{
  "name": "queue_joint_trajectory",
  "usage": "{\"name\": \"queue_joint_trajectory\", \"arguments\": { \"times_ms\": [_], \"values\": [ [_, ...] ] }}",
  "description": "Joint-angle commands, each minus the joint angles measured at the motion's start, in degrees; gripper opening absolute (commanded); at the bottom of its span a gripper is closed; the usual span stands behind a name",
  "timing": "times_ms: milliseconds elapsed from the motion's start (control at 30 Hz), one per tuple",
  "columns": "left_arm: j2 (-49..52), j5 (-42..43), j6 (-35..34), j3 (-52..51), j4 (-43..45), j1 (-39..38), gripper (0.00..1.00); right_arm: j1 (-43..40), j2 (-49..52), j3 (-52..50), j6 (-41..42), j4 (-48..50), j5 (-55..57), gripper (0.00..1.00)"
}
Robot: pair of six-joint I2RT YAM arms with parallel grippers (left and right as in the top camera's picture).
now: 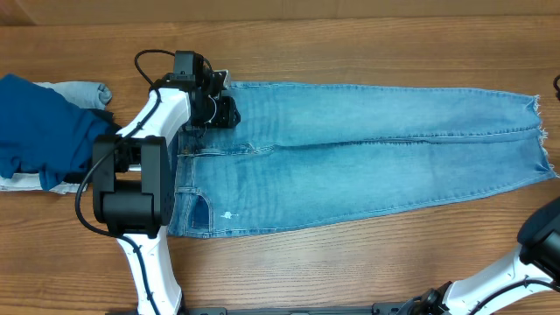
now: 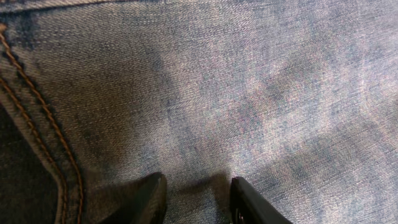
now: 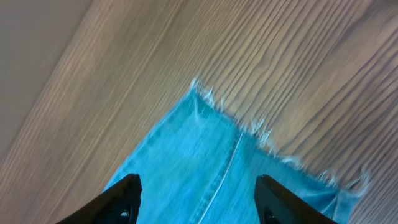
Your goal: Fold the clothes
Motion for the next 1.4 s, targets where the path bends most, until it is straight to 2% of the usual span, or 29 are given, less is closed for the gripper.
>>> {"name": "queue_joint_trajectory", "arguments": {
  "times_ms": [0, 100, 200, 300, 333, 367, 400, 433, 467, 500, 567, 633, 667, 733, 800, 833, 867, 1000, 1100, 1233, 1367],
  "values": [
    [1.5, -1.7, 0.5, 1.6, -4.0, 0.2, 0.36, 3.6, -0.3, 1.5, 0.2, -3.3, -3.5, 0.71],
    [-4.3, -2.0, 3.3, 10.0, -14.8, 0.2, 0.26, 5.4, -0.5, 1.5, -0.2, -6.5, -7.6, 0.72],
    [-15.3, -8.1, 1.2, 16.0, -21.3, 0.2, 0.26, 5.4, -4.9, 1.5, -4.6, -8.3, -12.1, 0.7],
    [-27.9, -13.9, 0.9, 16.4, -27.2, 0.0, 0.27, 5.5, -13.3, 1.5, -4.6, -10.1, -16.5, 0.75],
    [-31.7, -15.9, 0.9, 16.4, -30.1, 0.0, 0.33, 5.5, -16.0, 1.5, -4.6, -10.9, -17.4, 0.8],
    [-34.4, -17.1, 1.1, 16.4, -32.0, 0.0, 0.46, 5.5, -17.7, 1.5, -4.3, -11.6, -17.6, 0.91],
    [-36.5, -17.1, 2.3, 16.4, -33.3, 0.0, 0.66, 5.5, -19.2, 1.5, -3.5, -12.9, -17.6, 0.96],
    [-38.3, -16.2, 3.1, 16.4, -34.6, 0.0, 0.91, 5.5, -19.6, 1.5, -2.8, -14.5, -18.1, 0.96],
    [-39.4, -14.0, 3.1, 16.4, -36.0, 0.0, 1.0, 5.7, -19.4, 1.4, -2.9, -17.8, -19.3, 0.96],
    [-39.7, -13.7, 4.2, 16.4, -37.8, 0.0, 1.0, 6.2, -19.2, 1.1, -2.9, -20.5, -19.1, 0.96],
    [-39.3, -13.9, 4.8, 15.6, -41.4, 0.0, 0.71, 6.6, -19.1, -0.8, -2.8, -23.6, -16.0, 0.94],
    [-38.2, -14.0, -0.1, 11.1, -44.9, 0.0, 0.61, 6.4, -19.1, -4.0, 0.5, -23.9, -11.3, 0.94],
    [-38.3, -14.0, -2.4, 6.0, -42.9, 0.0, 0.61, 6.1, -19.0, -6.5, 1.7, -23.1, -8.8, 0.95],
    [-38.3, -14.3, -11.1, -5.9, -37.2, 0.0, 0.75, 5.7, -18.4, -12.5, 2.2, -21.4, -7.4, 0.98],
    [-38.3, -12.3, -15.5, -15.8, -32.2, 0.0, 0.75, 5.1, -17.2, -18.5, 3.0, -18.8, -7.2, 0.99],
    [-38.3, -5.9, -16.7, -24.0, -26.6, 0.0, 0.74, 4.2, -15.3, -22.4, 3.0, -17.3, -7.2, 1.0],
    [-38.3, -3.3, -16.7, -27.4, -24.5, -0.2, 0.72, 3.2, -14.2, -23.6, 3.3, -17.2, -7.2, 1.0],
    [-38.3, -3.2, -16.6, -34.4, -21.4, -2.7, 0.71, 0.0, -12.3, -24.1, 3.7, -16.8, -8.1, 0.95],
    [-38.3, -3.4, -22.3, -38.4, -19.9, -7.6, 0.71, -0.5, -12.3, -24.1, 3.7, -16.4, -7.8, 0.96],
    [-38.3, -3.2, -33.2, -43.9, -17.9, -11.4, 0.71, -0.5, -12.3, -24.1, 3.7, -16.4, -7.6, 0.96],
    [-38.3, -3.3, -37.4, -48.7, -14.4, -12.0, 0.72, -0.5, -12.3, -24.1, 4.0, -15.7, -7.6, 0.96]
  ]
}}
